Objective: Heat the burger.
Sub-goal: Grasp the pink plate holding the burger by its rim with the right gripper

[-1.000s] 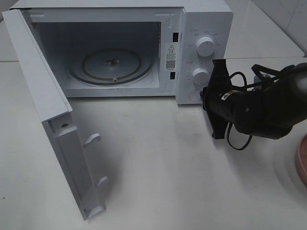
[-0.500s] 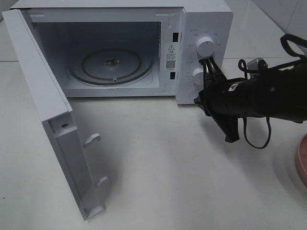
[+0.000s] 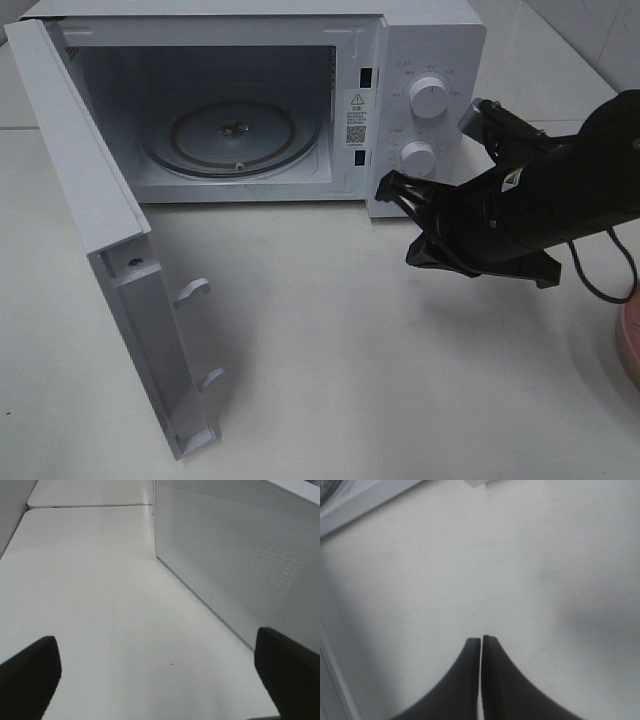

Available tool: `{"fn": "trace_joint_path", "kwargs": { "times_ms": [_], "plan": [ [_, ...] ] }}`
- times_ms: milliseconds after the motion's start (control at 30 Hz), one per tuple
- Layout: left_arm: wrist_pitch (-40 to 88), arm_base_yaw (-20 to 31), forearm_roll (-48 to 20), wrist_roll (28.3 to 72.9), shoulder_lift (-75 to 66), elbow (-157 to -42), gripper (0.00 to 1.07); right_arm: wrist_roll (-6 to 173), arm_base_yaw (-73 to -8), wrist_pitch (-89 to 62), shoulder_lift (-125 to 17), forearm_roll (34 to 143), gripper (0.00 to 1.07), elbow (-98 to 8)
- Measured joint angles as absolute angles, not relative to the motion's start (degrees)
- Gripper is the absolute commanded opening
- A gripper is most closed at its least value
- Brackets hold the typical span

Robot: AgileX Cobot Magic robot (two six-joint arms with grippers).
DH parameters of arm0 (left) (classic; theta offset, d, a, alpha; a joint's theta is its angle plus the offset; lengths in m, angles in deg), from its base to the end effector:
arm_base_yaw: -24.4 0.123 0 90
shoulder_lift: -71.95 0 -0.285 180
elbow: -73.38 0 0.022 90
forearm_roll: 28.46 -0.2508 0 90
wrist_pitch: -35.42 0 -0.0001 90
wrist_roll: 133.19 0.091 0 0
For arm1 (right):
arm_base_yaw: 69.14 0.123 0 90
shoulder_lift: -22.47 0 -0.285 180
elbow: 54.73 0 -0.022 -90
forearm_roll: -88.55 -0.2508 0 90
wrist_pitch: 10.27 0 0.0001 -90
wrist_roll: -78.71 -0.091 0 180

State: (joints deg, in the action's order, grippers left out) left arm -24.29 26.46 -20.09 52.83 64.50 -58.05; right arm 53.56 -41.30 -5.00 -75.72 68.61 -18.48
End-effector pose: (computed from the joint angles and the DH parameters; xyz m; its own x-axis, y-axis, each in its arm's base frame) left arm -0.0050 -0.0116 0.2795 -0.4270 0.0154 -0.9041 0.0910 0.9955 -0.0260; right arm 0.2588 0.1399 0.1761 -0.8175 0.3677 -0.4433 0.1321 0.8689 0.4771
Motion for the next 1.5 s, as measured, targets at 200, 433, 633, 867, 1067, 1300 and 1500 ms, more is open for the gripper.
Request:
{"fn": "trace_joint_path", "kwargs": {
  "times_ms": [200, 433, 633, 867, 1067, 1300, 1500],
  "plan": [
    [-24.3, 26.5, -20.1, 52.8, 64.5, -58.0, 1.00, 60.3, -41.3, 2.8, -72.5, 76.5, 0.06, -18.5],
    [-24.3, 26.5, -20.1, 52.8, 64.5, -58.0, 1.00, 65.0, -41.3, 14.0, -66.2, 84.0, 0.08, -18.5],
    [-24.3, 26.5, -20.1, 52.8, 64.5, -58.0, 1.00, 65.6, -41.3, 22.8, -62.2, 88.5, 0.22, -18.5],
    [-24.3, 26.5, -20.1, 52.8, 64.5, -58.0, 1.00, 65.8, -41.3, 29.1, -60.7, 91.9, 0.53, -18.5],
    [-24.3, 26.5, -20.1, 52.8, 64.5, -58.0, 1.00, 68.3, -41.5, 33.0, -60.5, 95.6, 0.87, -19.7],
    [-24.3, 26.5, -20.1, 52.8, 64.5, -58.0, 1.00, 68.6, -41.8, 34.9, -60.5, 99.1, 0.91, -20.5],
    [-24.3, 26.5, -20.1, 52.8, 64.5, -58.0, 1.00, 69.9, -45.2, 36.7, -60.5, 99.5, 0.90, -20.6]
  ]
}}
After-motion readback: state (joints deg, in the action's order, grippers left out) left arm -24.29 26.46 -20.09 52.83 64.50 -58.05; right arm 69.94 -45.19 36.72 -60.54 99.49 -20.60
